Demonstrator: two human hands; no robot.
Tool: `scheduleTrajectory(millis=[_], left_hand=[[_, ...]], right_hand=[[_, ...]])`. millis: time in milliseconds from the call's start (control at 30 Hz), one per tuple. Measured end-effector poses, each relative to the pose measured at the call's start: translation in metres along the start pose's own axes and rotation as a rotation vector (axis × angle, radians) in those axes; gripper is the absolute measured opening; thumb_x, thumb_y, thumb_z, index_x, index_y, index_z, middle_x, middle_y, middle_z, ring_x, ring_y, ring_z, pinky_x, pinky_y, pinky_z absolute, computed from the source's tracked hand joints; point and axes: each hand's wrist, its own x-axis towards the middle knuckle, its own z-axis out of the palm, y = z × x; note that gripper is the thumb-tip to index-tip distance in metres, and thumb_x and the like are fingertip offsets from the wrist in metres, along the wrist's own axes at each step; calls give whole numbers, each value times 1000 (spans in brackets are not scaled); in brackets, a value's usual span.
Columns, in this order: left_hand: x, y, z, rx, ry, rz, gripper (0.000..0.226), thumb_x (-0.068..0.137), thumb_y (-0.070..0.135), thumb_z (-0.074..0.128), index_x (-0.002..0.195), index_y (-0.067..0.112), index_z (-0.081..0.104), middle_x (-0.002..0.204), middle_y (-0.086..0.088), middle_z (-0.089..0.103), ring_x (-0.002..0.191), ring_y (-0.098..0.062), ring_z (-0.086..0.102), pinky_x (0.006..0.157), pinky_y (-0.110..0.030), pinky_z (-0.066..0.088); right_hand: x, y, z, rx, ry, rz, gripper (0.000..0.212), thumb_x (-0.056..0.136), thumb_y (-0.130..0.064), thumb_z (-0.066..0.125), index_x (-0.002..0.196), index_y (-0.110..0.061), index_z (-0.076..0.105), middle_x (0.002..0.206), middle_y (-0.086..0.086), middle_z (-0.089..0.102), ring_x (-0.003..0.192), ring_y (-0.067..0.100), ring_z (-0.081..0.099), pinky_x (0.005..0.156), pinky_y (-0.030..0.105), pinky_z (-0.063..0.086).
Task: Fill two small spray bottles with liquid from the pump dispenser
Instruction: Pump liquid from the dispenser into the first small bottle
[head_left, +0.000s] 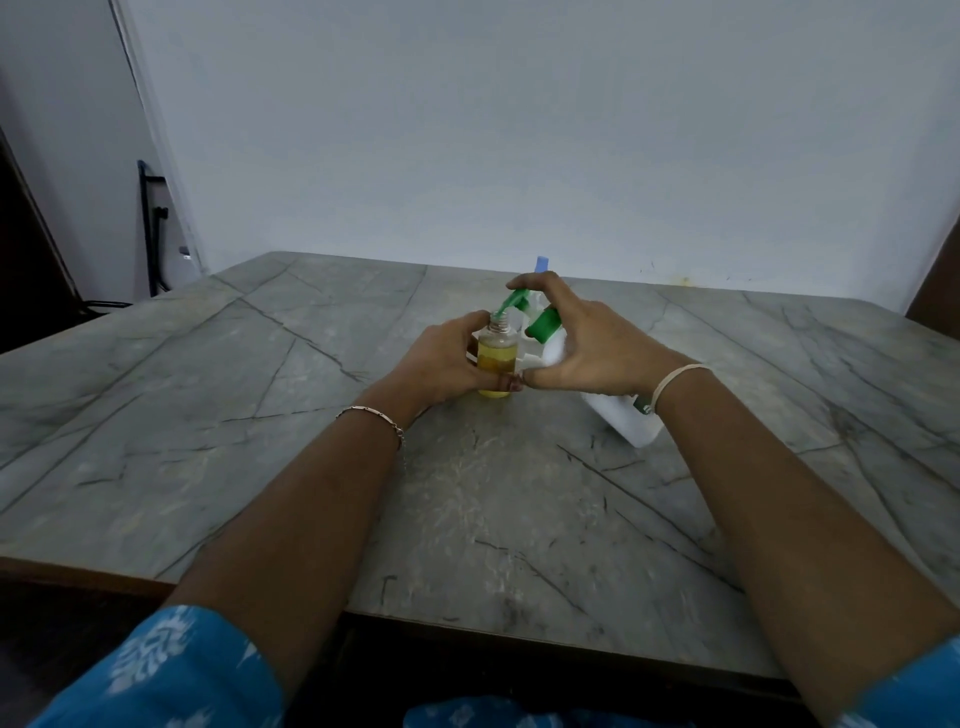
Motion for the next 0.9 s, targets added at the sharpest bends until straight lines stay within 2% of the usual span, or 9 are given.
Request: scheduleTrajectory(millis=[133, 333, 533, 667, 900], left_hand=[[-2, 2, 0, 6, -8, 7, 69, 64, 39, 86, 124, 24, 56, 102, 9, 66, 84, -1, 62, 74, -16, 46], [-1, 1, 0, -4, -1, 2, 66, 63, 39, 87, 120, 24, 57, 102, 7, 67, 90, -10, 64, 78, -21, 48], [0, 0, 1, 9, 6, -3, 67, 60, 41, 89, 118, 24, 58, 105, 1, 71, 91, -13, 66, 84, -31, 53], [0, 0, 2, 19, 10, -3, 70, 60, 41, 88, 120, 22, 57, 108, 0, 71, 93, -15, 66, 87, -33, 53], [2, -1, 3, 51, 5, -22, 85, 59, 46, 87, 132, 20, 52, 117, -1, 68, 99, -17, 65, 90, -33, 52]], right_hand=[[1, 6, 1, -90, -48, -1, 106, 71, -29, 79, 147, -50, 9, 114, 6, 62, 85, 20, 62, 79, 37, 54], [4, 7, 10, -84, 29, -22, 86, 69, -21, 76, 136, -39, 26, 104, 7, 63, 77, 19, 60, 72, 36, 54], [8, 4, 14, -100, 116, -59, 75, 69, -17, 77, 130, -25, 35, 107, 1, 59, 86, 22, 56, 72, 29, 41], [7, 5, 15, -114, 117, -40, 77, 68, -20, 76, 131, -32, 33, 106, 3, 62, 82, 21, 57, 71, 35, 50], [3, 7, 9, -57, 47, -13, 81, 70, -18, 74, 134, -37, 29, 100, 7, 64, 72, 19, 61, 65, 35, 53]])
